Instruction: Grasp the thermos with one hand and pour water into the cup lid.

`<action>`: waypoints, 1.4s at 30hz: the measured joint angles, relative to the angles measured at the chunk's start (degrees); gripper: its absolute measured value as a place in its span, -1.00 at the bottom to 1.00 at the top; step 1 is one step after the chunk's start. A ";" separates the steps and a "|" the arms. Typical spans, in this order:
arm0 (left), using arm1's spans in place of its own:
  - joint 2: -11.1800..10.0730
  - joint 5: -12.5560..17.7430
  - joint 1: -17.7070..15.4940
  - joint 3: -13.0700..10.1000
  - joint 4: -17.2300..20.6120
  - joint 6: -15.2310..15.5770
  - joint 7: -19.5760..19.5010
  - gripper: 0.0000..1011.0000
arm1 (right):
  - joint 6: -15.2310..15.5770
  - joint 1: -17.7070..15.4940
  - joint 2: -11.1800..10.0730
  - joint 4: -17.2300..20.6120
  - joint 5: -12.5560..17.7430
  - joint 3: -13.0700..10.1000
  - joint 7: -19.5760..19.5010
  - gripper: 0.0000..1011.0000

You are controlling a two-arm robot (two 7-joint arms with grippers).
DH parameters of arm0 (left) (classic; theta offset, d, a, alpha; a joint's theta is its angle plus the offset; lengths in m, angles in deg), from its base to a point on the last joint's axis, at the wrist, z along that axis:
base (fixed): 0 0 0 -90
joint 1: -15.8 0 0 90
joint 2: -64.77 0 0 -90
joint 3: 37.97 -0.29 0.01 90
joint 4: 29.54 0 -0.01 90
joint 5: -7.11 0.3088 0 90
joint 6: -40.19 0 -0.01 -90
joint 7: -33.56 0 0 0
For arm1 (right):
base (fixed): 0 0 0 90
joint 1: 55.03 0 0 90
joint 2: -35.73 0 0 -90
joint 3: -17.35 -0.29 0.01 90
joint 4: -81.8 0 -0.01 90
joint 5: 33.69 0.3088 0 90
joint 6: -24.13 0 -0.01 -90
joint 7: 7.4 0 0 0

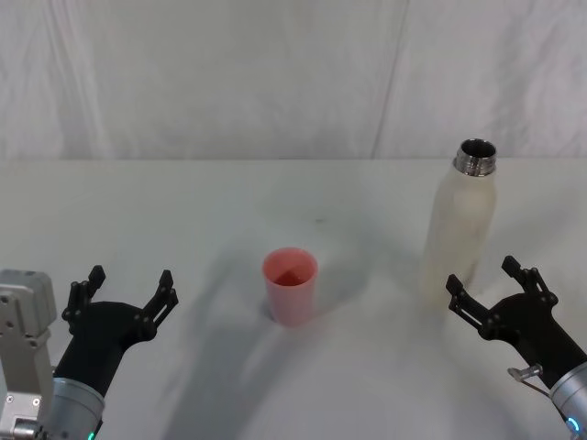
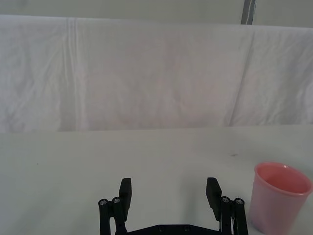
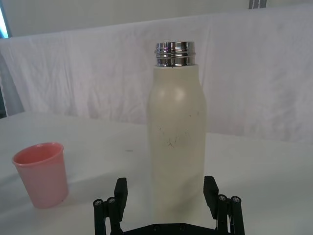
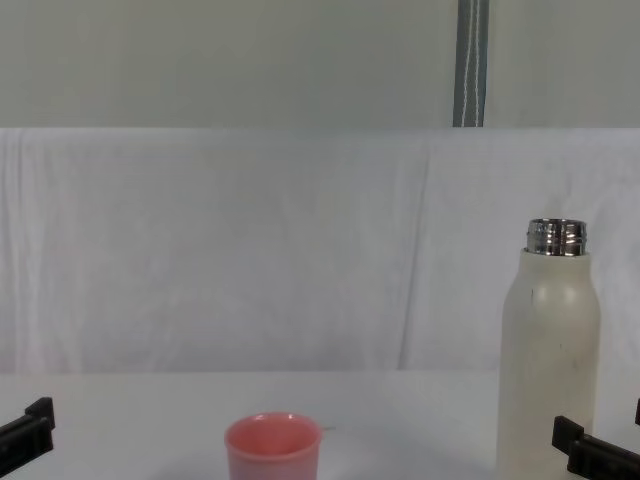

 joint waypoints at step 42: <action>0.00 0.00 0.00 0.00 0.00 0.00 0.00 0.98 | 0.00 0.00 0.00 0.00 0.00 0.00 0.00 0.98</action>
